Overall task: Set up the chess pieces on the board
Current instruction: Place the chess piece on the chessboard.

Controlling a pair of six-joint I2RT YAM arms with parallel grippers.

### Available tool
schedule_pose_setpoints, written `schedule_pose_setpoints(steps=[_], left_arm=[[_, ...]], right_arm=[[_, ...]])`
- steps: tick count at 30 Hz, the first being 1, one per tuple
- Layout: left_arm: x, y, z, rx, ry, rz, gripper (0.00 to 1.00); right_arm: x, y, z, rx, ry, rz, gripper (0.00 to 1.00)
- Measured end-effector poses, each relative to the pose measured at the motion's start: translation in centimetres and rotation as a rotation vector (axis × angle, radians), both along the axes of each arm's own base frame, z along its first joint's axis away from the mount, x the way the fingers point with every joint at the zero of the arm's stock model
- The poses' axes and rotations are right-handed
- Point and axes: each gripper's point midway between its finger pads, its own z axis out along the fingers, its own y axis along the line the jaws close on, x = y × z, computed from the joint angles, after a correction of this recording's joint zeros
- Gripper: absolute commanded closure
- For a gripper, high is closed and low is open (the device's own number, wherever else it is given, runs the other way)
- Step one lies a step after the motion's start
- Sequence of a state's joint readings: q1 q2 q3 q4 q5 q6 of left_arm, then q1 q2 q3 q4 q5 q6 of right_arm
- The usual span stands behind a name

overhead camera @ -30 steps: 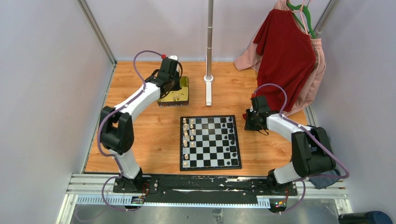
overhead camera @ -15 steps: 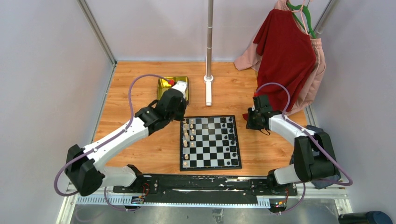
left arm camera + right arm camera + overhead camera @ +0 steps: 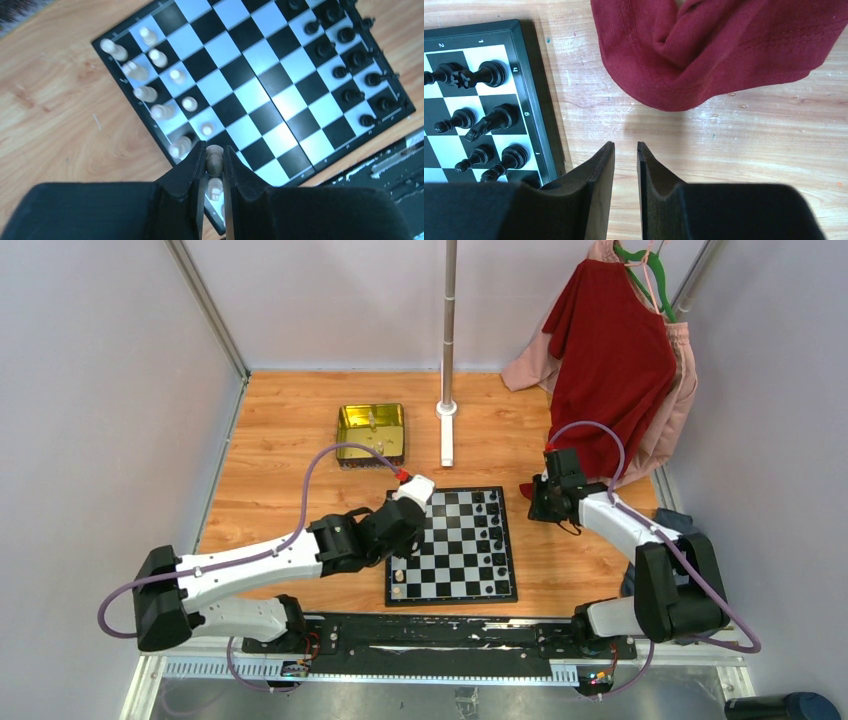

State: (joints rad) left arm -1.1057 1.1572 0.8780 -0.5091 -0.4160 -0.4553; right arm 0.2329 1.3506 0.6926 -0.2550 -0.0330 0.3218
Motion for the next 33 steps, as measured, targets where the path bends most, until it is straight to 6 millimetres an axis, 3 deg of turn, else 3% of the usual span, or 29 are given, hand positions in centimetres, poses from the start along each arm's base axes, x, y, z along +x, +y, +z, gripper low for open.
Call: schedule_pose_setpoints(steps=[6, 14, 33], left_arm=[[-2.6, -0.6, -3.3, 0.048, 0.034, -0.028, 1.0], [-3.9, -0.6, -6.2, 0.045, 0.057, -0.017, 1.0], [-3.4, -1.4, -8.2, 0.024, 0.042, 0.019, 1.0]], right_arm=[[-0.2, 0.0, 0.2, 0.002, -0.009, 0.0, 0.72], [-0.3, -0.1, 0.1, 0.002, -0.005, 0.0, 0.72], [-0.3, -0.1, 0.1, 0.001, -0.004, -0.001, 0.72]])
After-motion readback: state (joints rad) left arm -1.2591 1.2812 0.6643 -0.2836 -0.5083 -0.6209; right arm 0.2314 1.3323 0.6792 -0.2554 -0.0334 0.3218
